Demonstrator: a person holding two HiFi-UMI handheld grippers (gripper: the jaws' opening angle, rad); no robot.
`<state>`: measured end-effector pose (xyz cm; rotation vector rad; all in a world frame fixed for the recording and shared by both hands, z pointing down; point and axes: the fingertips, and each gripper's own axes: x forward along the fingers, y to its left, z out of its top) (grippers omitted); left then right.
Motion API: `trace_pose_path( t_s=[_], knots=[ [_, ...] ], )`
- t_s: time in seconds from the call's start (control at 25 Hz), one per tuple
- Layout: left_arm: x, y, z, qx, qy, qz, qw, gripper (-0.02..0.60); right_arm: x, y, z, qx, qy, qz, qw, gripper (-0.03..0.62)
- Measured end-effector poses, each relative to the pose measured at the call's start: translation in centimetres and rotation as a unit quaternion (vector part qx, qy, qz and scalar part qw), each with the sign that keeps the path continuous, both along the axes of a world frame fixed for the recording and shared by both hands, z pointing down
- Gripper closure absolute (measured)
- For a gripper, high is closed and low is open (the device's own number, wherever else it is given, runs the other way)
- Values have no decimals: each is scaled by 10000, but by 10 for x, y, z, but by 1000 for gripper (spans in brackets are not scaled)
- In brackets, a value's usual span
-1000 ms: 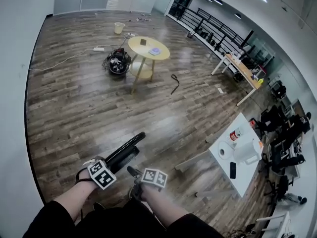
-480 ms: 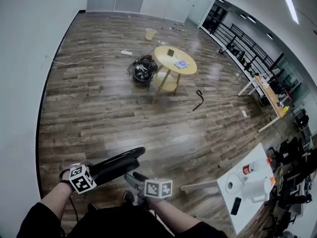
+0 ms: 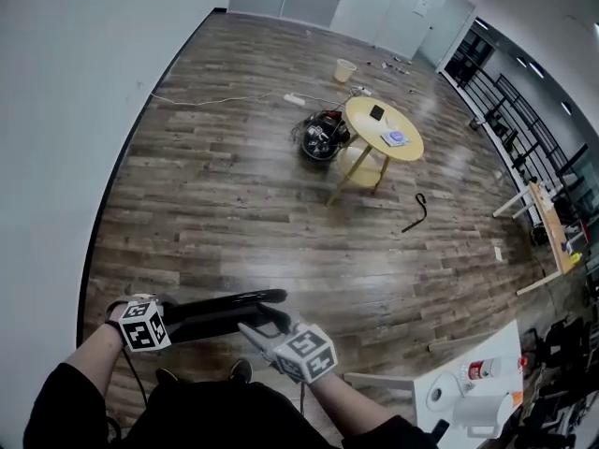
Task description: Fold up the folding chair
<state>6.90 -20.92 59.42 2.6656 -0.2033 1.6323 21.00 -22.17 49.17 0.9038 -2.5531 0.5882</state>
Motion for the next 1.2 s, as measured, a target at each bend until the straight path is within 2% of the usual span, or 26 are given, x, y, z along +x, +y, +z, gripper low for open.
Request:
trace_pose_path(
  t_s=[0.08,0.16,0.32,0.56,0.8,1.04,1.12,1.2],
  knots=[
    [0,1,-1,12,-4,-14,10000,511,-4,-6,-4,435,553,-548,9960,358],
    [2,4,-1,25,-1,-12,10000,511,-7,-12,-4,857,1169,-1112,9832,358],
    [4,14,0,63,5,-13,10000,511,-12,-11,9,1344,2127,-2226,9419,358],
    [7,22,2,92,-6,-48,9999,510,-13,1,43,1369,2869,-3428,8840,358],
    [8,28,3,103,-20,-85,9999,511,-14,10,81,1227,3384,-4193,8334,358],
    [10,34,3,46,-63,-177,9998,511,-11,13,113,1255,3981,-4528,7879,379],
    [11,37,4,28,-69,-198,9998,511,-10,15,119,1307,4095,-4565,7790,396],
    [11,38,4,41,-70,-192,9998,511,-11,16,119,1320,4072,-4564,7801,447]
  ],
)
